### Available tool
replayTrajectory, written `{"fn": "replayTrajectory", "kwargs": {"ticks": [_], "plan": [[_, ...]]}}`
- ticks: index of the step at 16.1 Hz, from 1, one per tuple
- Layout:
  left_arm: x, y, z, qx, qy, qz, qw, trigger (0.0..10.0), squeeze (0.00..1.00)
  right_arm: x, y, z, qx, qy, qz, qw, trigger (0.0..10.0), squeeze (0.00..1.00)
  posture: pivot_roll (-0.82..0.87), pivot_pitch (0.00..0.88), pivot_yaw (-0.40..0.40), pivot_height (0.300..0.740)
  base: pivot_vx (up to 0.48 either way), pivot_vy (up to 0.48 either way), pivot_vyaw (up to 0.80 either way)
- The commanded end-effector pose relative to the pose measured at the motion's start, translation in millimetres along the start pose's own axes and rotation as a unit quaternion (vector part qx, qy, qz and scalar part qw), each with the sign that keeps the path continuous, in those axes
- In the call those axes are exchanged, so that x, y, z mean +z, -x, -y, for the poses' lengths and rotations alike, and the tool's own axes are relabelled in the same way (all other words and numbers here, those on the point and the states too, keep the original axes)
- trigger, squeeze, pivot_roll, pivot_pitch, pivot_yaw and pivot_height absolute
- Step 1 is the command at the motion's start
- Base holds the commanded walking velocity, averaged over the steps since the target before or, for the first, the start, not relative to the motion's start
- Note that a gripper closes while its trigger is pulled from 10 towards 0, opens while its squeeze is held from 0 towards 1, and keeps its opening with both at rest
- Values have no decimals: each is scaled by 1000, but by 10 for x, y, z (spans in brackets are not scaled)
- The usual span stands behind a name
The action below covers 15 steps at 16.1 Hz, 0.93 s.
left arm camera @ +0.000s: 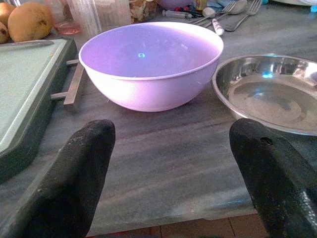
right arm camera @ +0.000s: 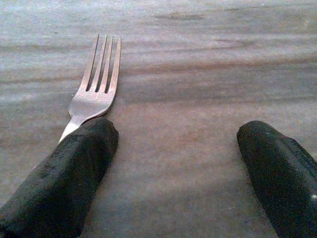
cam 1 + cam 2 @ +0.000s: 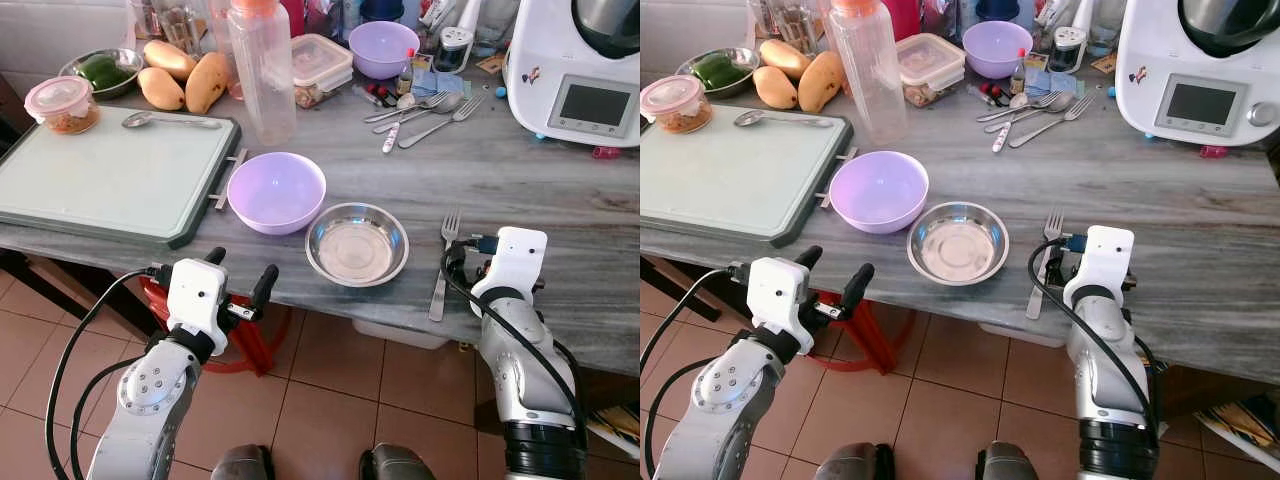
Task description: Setting the table
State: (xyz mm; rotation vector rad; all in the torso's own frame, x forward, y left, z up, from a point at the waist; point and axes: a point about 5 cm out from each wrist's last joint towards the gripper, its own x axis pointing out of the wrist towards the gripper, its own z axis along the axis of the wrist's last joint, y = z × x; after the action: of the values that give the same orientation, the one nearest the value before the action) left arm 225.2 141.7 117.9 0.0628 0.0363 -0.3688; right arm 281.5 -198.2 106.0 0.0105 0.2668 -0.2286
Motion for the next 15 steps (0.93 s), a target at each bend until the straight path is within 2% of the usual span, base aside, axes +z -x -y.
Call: {"fn": "replayTrajectory", "kwargs": {"ticks": [1, 6, 11, 15], "plan": [[-8, 2, -5, 4, -3, -2, 1000, 10000, 0, -134, 9, -99, 26, 4, -36, 999, 10000, 0, 56, 117, 46, 740, 0, 0, 0], [-6, -5, -12, 5, -4, -1, 1000, 10000, 0, -158, -6, 59, -16, 27, -40, 999, 10000, 0, 57, 117, 49, 740, 0, 0, 0], [0, -3, -16, 6, -5, 0, 1000, 10000, 0, -126, -75, 94, -23, 26, -37, 999, 10000, 0, 63, 118, 46, 740, 0, 0, 0], [0, 1, -15, 7, -5, 0, 1000, 10000, 0, -141, -32, 144, -43, 34, -39, 998, 10000, 0, 61, 117, 46, 740, 0, 0, 0]]}}
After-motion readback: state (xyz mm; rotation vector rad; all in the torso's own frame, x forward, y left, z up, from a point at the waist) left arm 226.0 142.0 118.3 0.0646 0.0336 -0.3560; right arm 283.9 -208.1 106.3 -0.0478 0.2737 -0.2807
